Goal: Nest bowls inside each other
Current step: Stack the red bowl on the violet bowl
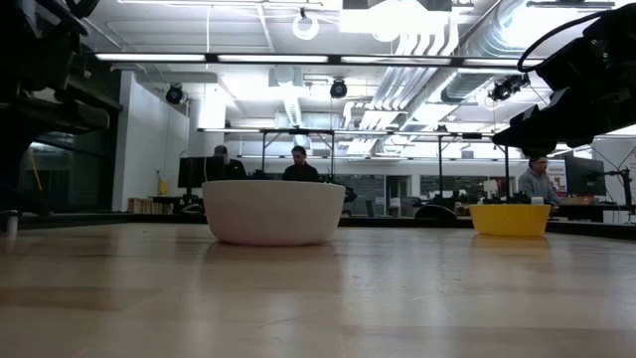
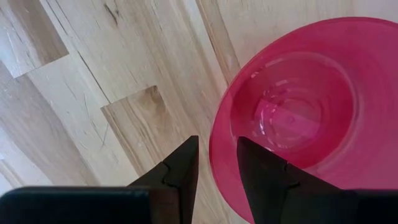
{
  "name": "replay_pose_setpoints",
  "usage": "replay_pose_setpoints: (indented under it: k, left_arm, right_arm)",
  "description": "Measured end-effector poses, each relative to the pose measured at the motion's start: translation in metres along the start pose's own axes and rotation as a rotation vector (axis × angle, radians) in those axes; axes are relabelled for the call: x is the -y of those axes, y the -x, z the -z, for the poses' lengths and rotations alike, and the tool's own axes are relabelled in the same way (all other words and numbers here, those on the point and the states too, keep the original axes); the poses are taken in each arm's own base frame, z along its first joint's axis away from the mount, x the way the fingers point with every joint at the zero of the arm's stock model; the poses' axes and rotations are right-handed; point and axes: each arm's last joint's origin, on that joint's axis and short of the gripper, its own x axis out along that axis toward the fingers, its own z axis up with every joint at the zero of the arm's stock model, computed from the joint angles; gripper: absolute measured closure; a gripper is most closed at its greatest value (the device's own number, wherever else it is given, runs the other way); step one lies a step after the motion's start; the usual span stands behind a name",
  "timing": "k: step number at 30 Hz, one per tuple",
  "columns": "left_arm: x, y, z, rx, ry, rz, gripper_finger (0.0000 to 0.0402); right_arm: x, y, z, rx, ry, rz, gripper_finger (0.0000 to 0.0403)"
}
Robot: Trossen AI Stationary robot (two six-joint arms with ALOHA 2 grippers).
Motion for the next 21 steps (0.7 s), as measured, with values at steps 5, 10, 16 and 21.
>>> replay_pose_setpoints:
  k: [5,10,16,21]
  left_arm:
    - [-0.0003,0.0,-0.0002,0.004,0.0,-0.011,0.0294]
    - [-0.0004,0.0,-0.0002,0.004,0.001,-0.012,0.0326]
    - [0.0,0.0,-0.0002,0.002,0.001,0.001,0.0364]
    - [0.0005,0.0001,-0.0002,-0.001,0.003,0.02,0.0386]
  right_arm:
    - [0.0,0.0,0.0,0.0,0.0,0.0,0.0305]
    - [0.0,0.0,0.0,0.0,0.0,0.0,0.0305]
    - [0.0,0.0,0.0,0.0,0.0,0.0,0.0305]
    - [0.0,0.0,0.0,0.0,0.0,0.0,0.0305]
